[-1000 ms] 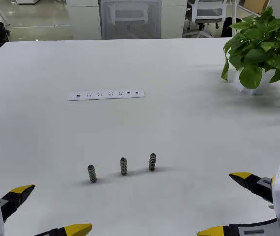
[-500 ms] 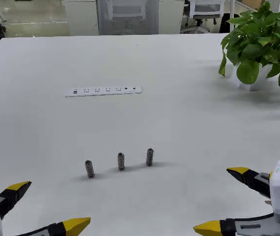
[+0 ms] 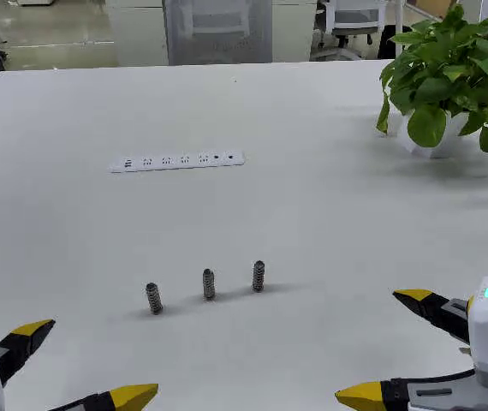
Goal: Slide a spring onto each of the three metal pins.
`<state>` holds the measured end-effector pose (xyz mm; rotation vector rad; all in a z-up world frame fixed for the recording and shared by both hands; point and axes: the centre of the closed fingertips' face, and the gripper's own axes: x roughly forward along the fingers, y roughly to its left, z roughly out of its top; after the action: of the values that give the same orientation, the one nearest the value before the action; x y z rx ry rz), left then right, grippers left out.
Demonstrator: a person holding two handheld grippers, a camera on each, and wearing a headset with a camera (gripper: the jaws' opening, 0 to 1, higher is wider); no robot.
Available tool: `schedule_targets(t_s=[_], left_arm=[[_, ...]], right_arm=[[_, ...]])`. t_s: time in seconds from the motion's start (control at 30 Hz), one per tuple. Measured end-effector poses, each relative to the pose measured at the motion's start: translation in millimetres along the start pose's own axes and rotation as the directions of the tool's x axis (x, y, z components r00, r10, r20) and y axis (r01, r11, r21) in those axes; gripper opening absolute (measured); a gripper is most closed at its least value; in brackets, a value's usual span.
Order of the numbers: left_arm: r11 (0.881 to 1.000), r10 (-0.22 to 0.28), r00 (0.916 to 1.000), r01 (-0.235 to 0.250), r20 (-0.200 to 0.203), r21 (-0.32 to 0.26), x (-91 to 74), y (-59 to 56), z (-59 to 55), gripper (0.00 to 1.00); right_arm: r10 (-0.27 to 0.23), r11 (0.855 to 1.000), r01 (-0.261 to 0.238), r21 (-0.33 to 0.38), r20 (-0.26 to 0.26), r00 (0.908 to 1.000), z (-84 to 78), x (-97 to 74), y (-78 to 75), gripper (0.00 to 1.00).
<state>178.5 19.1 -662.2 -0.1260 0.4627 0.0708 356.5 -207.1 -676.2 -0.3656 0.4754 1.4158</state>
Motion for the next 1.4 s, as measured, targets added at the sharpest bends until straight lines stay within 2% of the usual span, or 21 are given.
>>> schedule_targets(t_s=[0.23,0.87,1.4], left_arm=[[1.000,-0.001,1.0000,0.001,0.002,0.004,-0.8,-0.2,1.0,1.00],[1.000,0.005,1.0000,-0.005,-0.001,-0.011,-4.4,-6.0,-5.9,1.00],[1.000,0.012,0.9999,-0.012,-0.004,-0.014,-4.1,-3.3,-9.7,1.00]], right_arm=[[0.008,1.000,-0.008,0.000,-0.005,1.0000,-1.7,1.0,2.8,0.99],[0.018,1.000,-0.018,-0.008,-0.001,0.9998,0.9,5.6,5.4,0.99],[0.011,1.000,-0.011,-0.002,0.004,0.9999,0.5,3.7,5.2,0.99]])
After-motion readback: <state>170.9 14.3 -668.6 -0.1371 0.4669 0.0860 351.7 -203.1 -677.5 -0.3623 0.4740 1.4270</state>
